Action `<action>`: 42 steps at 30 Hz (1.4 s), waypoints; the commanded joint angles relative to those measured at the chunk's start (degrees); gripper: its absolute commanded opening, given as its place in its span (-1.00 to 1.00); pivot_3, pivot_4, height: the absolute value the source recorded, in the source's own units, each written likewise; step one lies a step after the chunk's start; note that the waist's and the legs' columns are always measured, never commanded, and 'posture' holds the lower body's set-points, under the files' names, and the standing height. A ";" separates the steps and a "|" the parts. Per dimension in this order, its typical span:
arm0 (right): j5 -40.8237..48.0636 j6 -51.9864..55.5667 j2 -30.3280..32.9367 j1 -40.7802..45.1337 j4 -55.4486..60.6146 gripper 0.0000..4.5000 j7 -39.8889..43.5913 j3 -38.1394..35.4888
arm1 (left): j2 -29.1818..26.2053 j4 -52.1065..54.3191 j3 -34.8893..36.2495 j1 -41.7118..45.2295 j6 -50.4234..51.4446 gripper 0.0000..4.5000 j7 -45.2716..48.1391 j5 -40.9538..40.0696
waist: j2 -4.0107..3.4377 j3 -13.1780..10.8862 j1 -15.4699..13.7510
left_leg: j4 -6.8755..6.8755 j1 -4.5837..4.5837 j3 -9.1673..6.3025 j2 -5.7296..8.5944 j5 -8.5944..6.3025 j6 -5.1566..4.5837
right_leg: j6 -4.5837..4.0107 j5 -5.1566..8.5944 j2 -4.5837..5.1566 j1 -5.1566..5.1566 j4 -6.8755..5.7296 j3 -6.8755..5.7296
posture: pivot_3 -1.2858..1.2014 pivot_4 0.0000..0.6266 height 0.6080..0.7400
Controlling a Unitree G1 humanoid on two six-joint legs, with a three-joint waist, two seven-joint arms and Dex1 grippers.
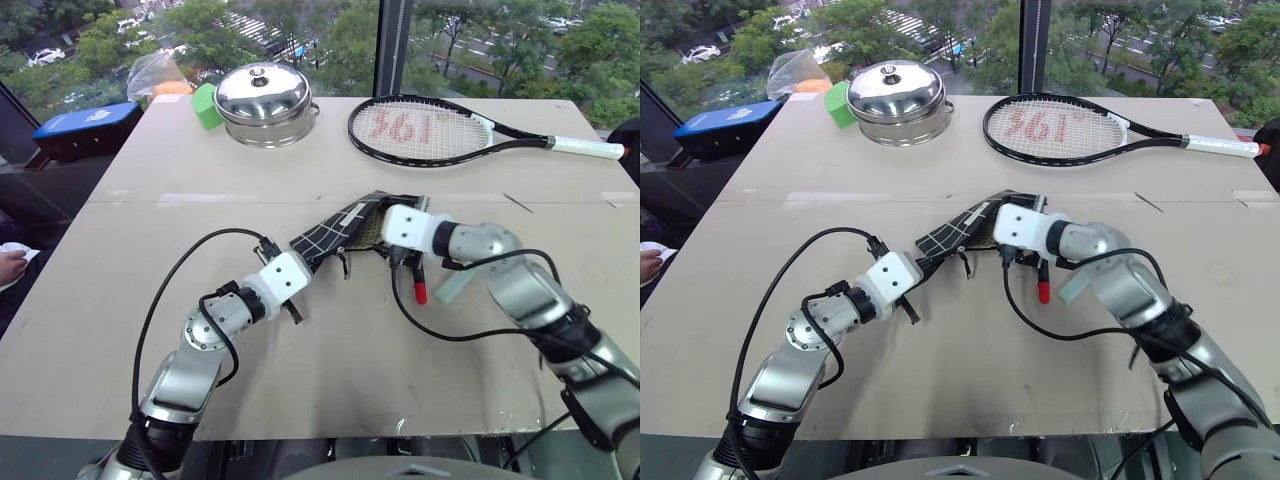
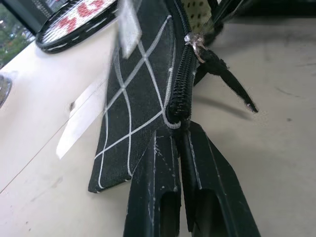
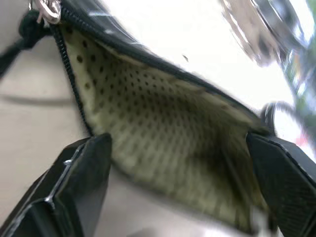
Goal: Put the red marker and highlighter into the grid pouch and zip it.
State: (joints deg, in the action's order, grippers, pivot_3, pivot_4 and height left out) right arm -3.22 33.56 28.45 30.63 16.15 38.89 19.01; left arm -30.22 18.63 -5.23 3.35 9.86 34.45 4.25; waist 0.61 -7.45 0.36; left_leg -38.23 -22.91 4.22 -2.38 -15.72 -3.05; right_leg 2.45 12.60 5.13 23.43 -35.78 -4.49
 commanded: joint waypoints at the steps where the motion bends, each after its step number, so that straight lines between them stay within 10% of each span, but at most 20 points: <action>1: 6.89 20.57 -4.67 -3.73 13.04 0.99 -3.26 -10.26 | -0.55 -0.95 2.10 1.12 -0.31 -1.00 -0.76 -0.79 | 0.03 0.02 -0.06 | 0.00 0.01 0.00 0.00 -0.01 -0.01 | 0.00 0.00 0.01 0.00 -0.01 0.00 | 0.03 -0.52 1.00; 12: 2.51 48.51 -16.62 -6.34 11.00 0.99 -20.81 -8.04 | -0.49 -1.95 1.86 2.30 -0.59 -1.00 -0.44 -0.98 | 0.02 0.02 0.32 | 0.02 0.00 -0.02 0.06 -0.02 -0.03 | -0.25 0.13 0.09 0.06 -0.05 -0.02 | 0.03 -0.52 1.00; 22: 3.69 48.74 -14.24 -5.64 12.82 -0.88 -23.57 -7.82 | -0.32 -0.66 2.14 1.32 0.04 -1.00 -0.67 -1.22 | 0.06 0.06 -0.18 | -0.12 0.03 -0.04 0.17 -0.01 -0.05 | -0.24 0.13 0.15 -0.01 -0.03 -0.01 | 0.03 -0.52 1.00; 33: 5.49 31.64 13.54 11.41 15.51 -0.88 -5.69 12.15 | -0.68 -0.44 1.43 1.30 -1.17 -1.00 1.06 -2.77 | 0.01 -0.04 0.51 | 0.23 0.04 -0.13 0.12 -0.03 -0.06 | -0.02 0.03 -0.11 0.07 0.05 -0.11 | 0.03 -0.52 1.00; 42: -11.07 -2.07 9.58 23.50 -8.87 -0.88 -0.17 27.31 | -0.96 2.50 -0.99 0.47 -3.77 -1.00 3.11 -2.93 | 0.04 -0.08 0.47 | 0.09 0.03 -0.01 0.09 -0.02 -0.05 | -0.02 0.03 -0.02 0.07 0.06 -0.02 | 0.03 -0.52 1.00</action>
State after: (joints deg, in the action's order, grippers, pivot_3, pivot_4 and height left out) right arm -10.54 39.60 39.62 51.61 9.97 38.96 45.58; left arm -30.89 17.60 -5.39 3.98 8.16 36.67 2.05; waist 0.65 -7.53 0.83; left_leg -38.15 -22.88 4.23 -2.29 -15.73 -3.09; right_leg 2.44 12.62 5.10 23.49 -35.72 -4.49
